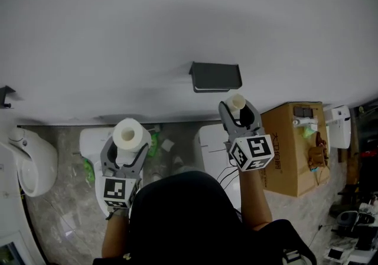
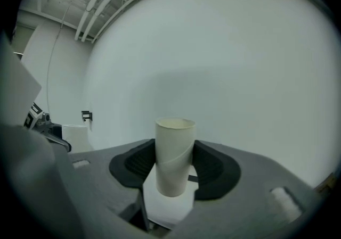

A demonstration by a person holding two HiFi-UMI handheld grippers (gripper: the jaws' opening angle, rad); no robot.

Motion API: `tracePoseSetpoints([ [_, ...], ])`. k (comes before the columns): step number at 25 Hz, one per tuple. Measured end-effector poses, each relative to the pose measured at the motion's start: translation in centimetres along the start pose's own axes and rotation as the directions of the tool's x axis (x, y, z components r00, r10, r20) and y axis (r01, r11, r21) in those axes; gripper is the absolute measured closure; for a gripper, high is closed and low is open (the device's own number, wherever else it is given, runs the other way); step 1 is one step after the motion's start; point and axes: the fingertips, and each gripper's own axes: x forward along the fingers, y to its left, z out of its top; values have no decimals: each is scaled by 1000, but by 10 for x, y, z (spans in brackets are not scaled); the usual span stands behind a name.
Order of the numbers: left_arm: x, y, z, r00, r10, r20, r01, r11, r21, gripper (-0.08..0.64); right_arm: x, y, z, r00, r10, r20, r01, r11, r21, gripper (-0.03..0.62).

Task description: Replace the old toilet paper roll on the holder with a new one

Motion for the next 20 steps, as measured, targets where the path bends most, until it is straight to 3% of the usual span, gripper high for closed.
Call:
tracePoseSetpoints([
  [20, -10, -29, -17, 985, -172, -27, 173, 985, 30, 184, -73, 30, -54, 991, -94, -100, 100, 993, 63, 383],
])
